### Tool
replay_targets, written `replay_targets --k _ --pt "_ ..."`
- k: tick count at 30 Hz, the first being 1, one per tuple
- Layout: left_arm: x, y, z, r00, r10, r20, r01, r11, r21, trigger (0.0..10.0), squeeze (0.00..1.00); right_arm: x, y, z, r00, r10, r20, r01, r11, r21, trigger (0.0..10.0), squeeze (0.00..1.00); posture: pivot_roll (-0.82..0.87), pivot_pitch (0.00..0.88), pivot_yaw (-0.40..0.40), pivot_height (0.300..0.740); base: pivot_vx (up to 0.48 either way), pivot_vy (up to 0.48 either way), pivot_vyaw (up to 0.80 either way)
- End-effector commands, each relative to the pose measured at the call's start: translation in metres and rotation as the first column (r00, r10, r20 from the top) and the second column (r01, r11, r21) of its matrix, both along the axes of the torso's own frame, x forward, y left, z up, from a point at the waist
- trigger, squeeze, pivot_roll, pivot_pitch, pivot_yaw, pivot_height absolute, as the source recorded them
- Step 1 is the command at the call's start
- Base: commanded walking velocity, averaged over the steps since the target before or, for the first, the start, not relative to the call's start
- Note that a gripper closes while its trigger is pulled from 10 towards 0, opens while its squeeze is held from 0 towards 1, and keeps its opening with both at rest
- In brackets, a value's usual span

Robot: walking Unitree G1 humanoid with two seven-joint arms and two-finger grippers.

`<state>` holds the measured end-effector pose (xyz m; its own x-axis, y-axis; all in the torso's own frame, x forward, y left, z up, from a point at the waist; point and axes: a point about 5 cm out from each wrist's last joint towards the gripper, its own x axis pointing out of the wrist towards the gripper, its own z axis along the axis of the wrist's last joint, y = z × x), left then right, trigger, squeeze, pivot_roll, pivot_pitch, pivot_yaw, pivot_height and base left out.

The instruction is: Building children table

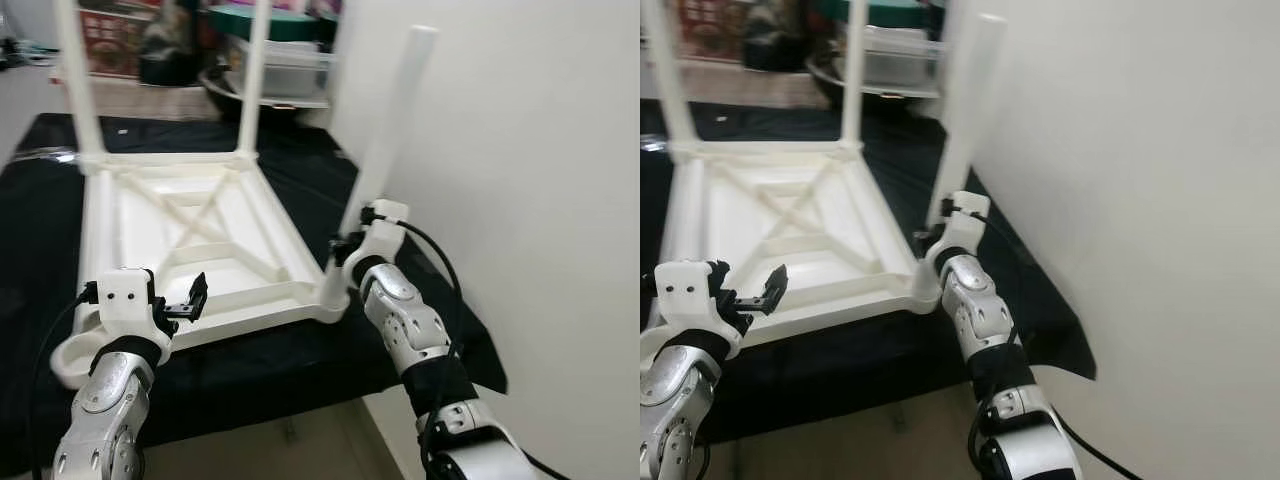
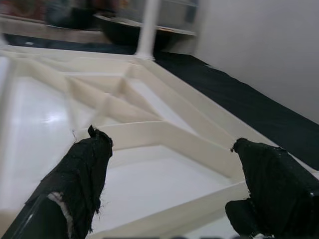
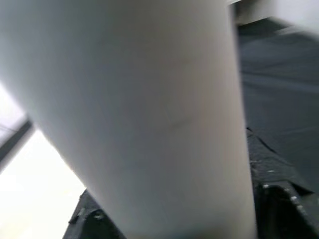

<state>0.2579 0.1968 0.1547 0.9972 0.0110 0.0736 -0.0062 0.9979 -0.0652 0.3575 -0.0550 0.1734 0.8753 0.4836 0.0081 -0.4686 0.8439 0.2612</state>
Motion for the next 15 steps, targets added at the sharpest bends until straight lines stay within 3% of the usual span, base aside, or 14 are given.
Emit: replay_targets --k 1,2,3,4,5,6,7,9,10,11,12,13,14,15 --pt "0.001 -0.002 -0.002 1.000 -0.010 -0.009 0.010 1.000 0.001 10.0 0.00 -0.005 0.012 0.009 0.992 0.120 0.039 -0.121 0.992 0.038 10.0 1.00 0.18 0.000 -0.182 0.740 0.000 0.000 0.00" --pt "0.001 -0.002 -0.002 1.000 -0.010 -0.009 0.010 1.000 0.001 10.0 0.00 -0.006 0.014 0.015 0.984 0.164 0.065 -0.167 0.985 0.041 10.0 1.00 0.18 0.000 -0.184 0.740 0.000 0.000 0.00" --pt "0.001 -0.002 -0.002 1.000 -0.010 -0.008 0.010 1.000 0.000 10.0 0.00 -0.007 0.016 0.019 0.979 0.188 0.077 -0.191 0.981 0.038 10.0 0.00 0.18 0.000 -0.184 0.740 0.000 0.000 0.00" --pt "0.002 -0.002 -0.001 1.000 -0.008 -0.007 0.008 1.000 -0.001 10.0 0.00 -0.023 0.019 0.035 0.891 0.419 0.176 -0.435 0.898 0.061 10.0 0.00 0.18 0.000 -0.186 0.740 0.000 0.000 0.00" --pt "0.002 -0.002 -0.001 1.000 -0.008 -0.007 0.008 1.000 -0.001 10.0 0.00 -0.023 0.019 0.035 0.891 0.419 0.176 -0.435 0.898 0.061 10.0 0.00 0.18 0.000 -0.186 0.740 0.000 0.000 0.00" --pt "0.002 -0.003 -0.001 1.000 -0.008 -0.006 0.008 1.000 -0.001 10.0 0.00 -0.028 0.020 0.039 0.855 0.478 0.202 -0.498 0.865 0.062 10.0 0.00 0.18 0.000 -0.186 0.740 0.000 0.000 0.00" --pt "0.002 -0.003 -0.001 1.000 -0.009 -0.005 0.009 1.000 -0.002 10.0 0.00 -0.040 0.021 0.043 0.775 0.588 0.230 -0.614 0.787 0.054 10.0 0.00 0.18 0.000 -0.187 0.740 0.000 0.000 0.00" --pt "0.001 -0.003 -0.001 1.000 -0.010 -0.004 0.010 1.000 -0.004 10.0 0.00 -0.054 0.022 0.039 0.673 0.702 0.233 -0.723 0.690 0.010 10.0 0.00 0.18 0.000 -0.187 0.740 0.000 0.000 0.00" --pt "0.001 -0.003 -0.001 1.000 -0.011 -0.003 0.011 1.000 -0.005 10.0 0.00 -0.057 0.023 0.034 0.642 0.733 0.224 -0.750 0.661 -0.016 10.0 0.00 0.18 0.000 -0.189 0.740 0.000 0.000 0.00" --pt "0.001 -0.004 -0.001 1.000 -0.012 -0.003 0.012 1.000 -0.006 10.0 0.00 -0.055 0.025 0.026 0.655 0.726 0.209 -0.739 0.674 -0.028 9.4 0.00 0.19 0.000 -0.189 0.740 0.000 0.000 0.00" --pt "0.001 -0.004 -0.001 1.000 -0.013 -0.002 0.013 1.000 -0.006 10.0 0.00 -0.054 0.026 0.021 0.661 0.723 0.202 -0.733 0.679 -0.033 9.4 0.00 0.19 0.000 -0.190 0.740 0.000 0.000 0.00" --pt "0.001 -0.004 -0.001 1.000 -0.014 -0.002 0.014 1.000 -0.007 10.0 0.00 -0.051 0.027 0.016 0.682 0.706 0.188 -0.715 0.699 -0.032 5.1 0.00 0.19 0.000 -0.190 0.740 0.000 0.000 0.00" --pt "0.001 -0.004 -0.001 1.000 -0.014 -0.002 0.014 1.000 -0.007 10.0 0.00 -0.051 0.027 0.016 0.682 0.706 0.188 -0.715 0.699 -0.032 5.1 0.00 0.19 0.000 -0.190 0.740 0.000 0.000 0.00" --pt "0.001 -0.004 -0.001 1.000 -0.014 -0.002 0.014 1.000 -0.008 10.0 0.00 -0.045 0.028 0.008 0.731 0.661 0.168 -0.663 0.747 -0.054 0.0 0.00 0.19 0.000 -0.192 0.740 0.000 0.000 0.00"
